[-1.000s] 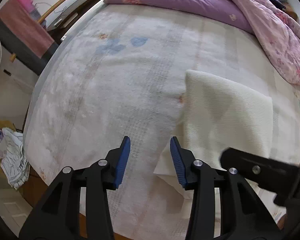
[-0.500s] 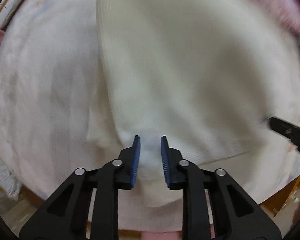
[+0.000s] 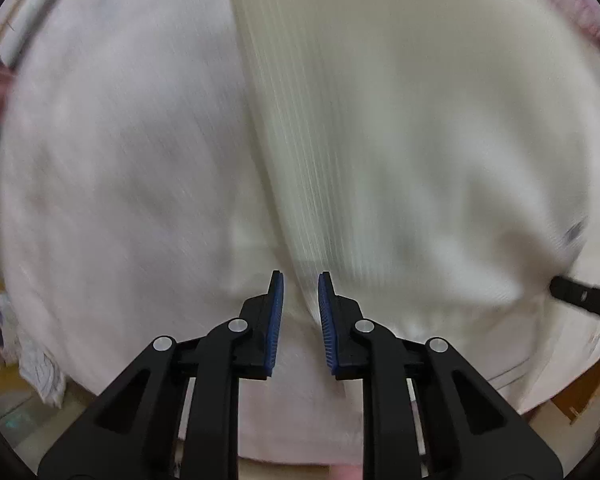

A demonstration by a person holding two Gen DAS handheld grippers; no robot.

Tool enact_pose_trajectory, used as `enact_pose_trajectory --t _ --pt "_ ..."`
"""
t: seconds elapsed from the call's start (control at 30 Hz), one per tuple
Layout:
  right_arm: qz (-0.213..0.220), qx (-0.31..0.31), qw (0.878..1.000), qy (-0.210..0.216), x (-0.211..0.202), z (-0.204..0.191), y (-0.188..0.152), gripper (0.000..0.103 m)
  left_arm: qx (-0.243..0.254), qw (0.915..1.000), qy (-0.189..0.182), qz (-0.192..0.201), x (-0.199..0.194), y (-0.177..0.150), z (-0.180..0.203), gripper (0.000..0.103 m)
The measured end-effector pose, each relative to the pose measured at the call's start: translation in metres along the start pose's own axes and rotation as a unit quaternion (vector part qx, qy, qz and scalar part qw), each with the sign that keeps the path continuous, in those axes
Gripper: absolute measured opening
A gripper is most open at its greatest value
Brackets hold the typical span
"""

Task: Fold large clothes
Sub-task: 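Grasp the jacket edge with both tools, fingers closing on the fabric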

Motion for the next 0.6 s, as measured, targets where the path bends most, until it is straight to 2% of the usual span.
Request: enact_pose_trajectory --t 0.07,0.13,0.17,0.23,0.27,0.33,0.37,0.4,0.43,0.47,0.5,0.53,0.6 --pt "0.074 -0.049 0.996 -0.031 -0.044 -0.010 0.029 0.020 -0.015 0.9987 -0.026 0.041 -0.023 0.032 -0.007 0.019" --pt "0.105 -0.068 0.992 -0.031 -0.069 -0.020 0.056 0.084 -0.022 0.9965 -0.030 0.075 -0.033 0.069 -0.020 0.038" --pt "0.130 -0.070 0.989 -0.019 -0.085 -0.027 0.081 0.085 -0.028 0.9954 -0.029 0.087 -0.034 0.091 -0.028 0.061" --pt "0.161 -0.081 0.983 -0.024 -0.100 -0.038 0.110 0.085 -0.049 0.9928 -0.052 0.096 -0.027 0.123 -0.038 0.064" --pt "0.176 -0.102 0.978 -0.035 -0.106 -0.049 0.130 0.085 -0.063 0.9906 -0.079 0.092 -0.019 0.138 -0.041 0.065" --pt "0.191 -0.146 0.971 -0.021 -0.105 -0.073 0.158 0.086 -0.082 0.9878 -0.105 0.081 0.000 0.156 -0.044 0.064" --pt "0.185 -0.167 0.968 -0.009 -0.100 -0.084 0.165 0.086 -0.086 0.9869 -0.115 0.073 0.011 0.160 -0.042 0.055" --pt "0.170 -0.195 0.966 0.001 -0.088 -0.100 0.174 0.086 -0.087 0.9825 -0.151 0.066 0.021 0.164 -0.037 0.019" --pt "0.158 -0.218 0.963 0.005 -0.077 -0.110 0.178 0.080 -0.089 0.9786 -0.175 0.064 0.023 0.164 -0.030 0.012" --pt "0.140 -0.254 0.957 -0.025 -0.057 -0.118 0.180 0.065 -0.089 0.9790 -0.172 0.064 0.025 0.164 -0.029 0.012" --pt "0.132 -0.271 0.950 -0.083 -0.047 -0.115 0.181 0.038 -0.080 0.9807 -0.166 0.066 0.023 0.166 -0.027 0.009" --pt "0.124 -0.267 0.951 -0.101 -0.045 -0.108 0.185 0.032 -0.067 0.9822 -0.160 0.072 0.018 0.169 -0.022 0.009" --pt "0.124 -0.236 0.960 -0.082 -0.056 -0.090 0.185 0.023 -0.050 0.9842 -0.153 0.073 0.011 0.176 -0.012 0.008"
Point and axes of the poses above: each gripper's, at about its wrist camera, not at the fingertips, and x roughly the way its jaws point, z to its right, y to its top, the point moved 9 cm from there along x, roughly the way its jaws point, and after that the axes turned 11 degrees about -y, right-handed, at the moved point
